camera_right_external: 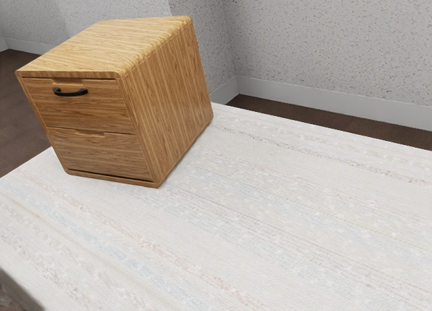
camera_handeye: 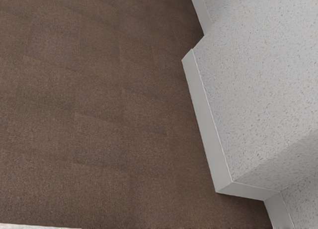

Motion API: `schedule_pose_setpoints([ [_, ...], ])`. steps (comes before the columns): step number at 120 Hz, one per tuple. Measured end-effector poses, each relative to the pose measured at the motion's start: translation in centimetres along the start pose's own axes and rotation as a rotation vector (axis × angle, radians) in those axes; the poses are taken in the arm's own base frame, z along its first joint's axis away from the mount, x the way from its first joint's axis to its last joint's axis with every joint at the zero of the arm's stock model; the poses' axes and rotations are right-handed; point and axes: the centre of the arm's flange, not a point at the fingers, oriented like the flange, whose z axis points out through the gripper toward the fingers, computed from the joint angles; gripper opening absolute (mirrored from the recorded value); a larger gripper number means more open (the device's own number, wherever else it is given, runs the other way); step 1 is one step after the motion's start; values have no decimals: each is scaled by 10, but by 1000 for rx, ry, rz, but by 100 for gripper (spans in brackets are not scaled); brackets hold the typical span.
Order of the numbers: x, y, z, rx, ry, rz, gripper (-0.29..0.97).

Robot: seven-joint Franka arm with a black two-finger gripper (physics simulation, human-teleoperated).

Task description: Pull the drawer handle with one arm to open the drawer

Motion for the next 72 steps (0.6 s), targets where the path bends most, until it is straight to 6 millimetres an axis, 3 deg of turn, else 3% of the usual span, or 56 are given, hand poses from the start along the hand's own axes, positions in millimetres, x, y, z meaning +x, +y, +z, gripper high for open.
schedule_pose_setpoints([
  [10,-4,2,3,-3,-18,6,68],
  [26,-5,10,-10,1,-57,16,68],
  [52,-30,26,-10,13,-169,36,68],
  [72,-38,31,-25,12,-244,37,68],
])
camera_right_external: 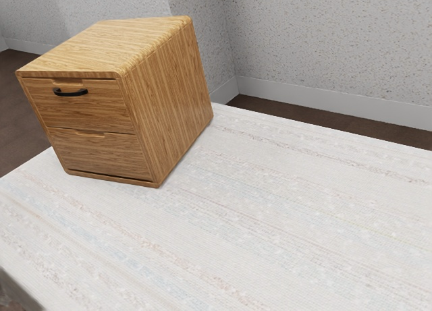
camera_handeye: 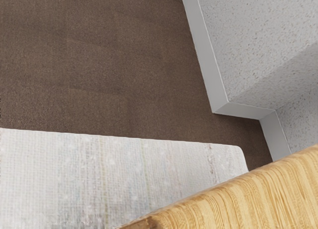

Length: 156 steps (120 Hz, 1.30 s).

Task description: Pull the drawer handle with one arm to open the drawer

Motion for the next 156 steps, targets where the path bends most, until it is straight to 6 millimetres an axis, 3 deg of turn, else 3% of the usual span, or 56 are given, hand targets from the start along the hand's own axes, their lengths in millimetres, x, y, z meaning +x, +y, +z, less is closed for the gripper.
schedule_pose_setpoints([
  [31,-6,-6,-6,26,-69,-9,68],
  [128,-29,-14,48,94,-170,-12,68],
  [156,-43,-6,58,90,-201,6,68],
])
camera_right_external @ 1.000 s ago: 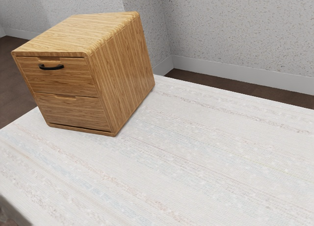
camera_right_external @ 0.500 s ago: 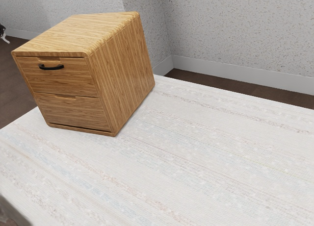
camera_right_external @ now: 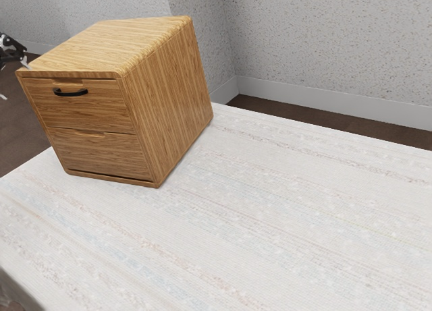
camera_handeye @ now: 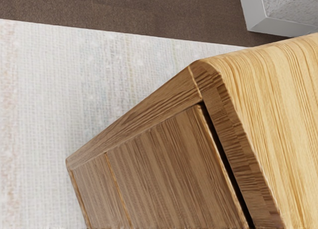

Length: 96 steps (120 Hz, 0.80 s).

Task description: Pull the drawer handle with one arm to open the drawer

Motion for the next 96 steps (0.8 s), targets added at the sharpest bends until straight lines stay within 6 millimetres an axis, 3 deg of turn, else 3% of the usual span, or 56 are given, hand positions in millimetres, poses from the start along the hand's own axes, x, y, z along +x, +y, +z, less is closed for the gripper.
schedule_pose_setpoints([
  [26,-4,2,-1,9,-11,7,68],
  [56,-27,16,8,23,-86,1,68],
  [79,-31,9,-10,34,-133,-23,68],
  [96,-35,7,-1,58,-166,-35,68],
])
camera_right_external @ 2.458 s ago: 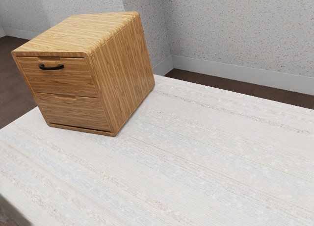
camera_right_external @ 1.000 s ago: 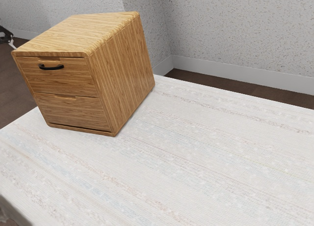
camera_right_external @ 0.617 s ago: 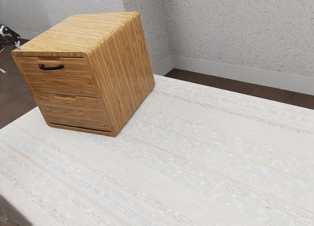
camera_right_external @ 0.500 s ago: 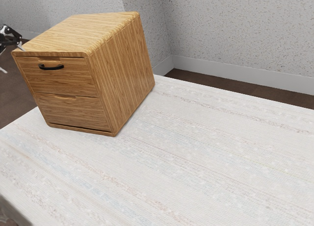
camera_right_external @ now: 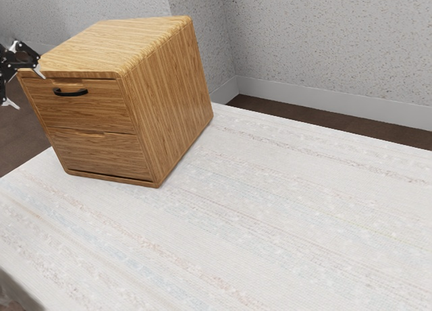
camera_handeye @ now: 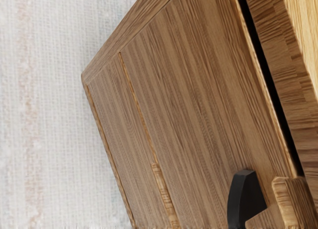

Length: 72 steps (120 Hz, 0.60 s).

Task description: Pull the drawer handle with one arm to open the drawer

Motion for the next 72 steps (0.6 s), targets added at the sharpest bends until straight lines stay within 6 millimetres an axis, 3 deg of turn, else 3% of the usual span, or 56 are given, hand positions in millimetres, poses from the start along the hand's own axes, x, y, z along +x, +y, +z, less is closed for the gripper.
schedule_pose_setpoints([
  [20,-1,2,15,23,-20,-10,68],
  [72,-6,6,26,30,-40,-21,68],
])
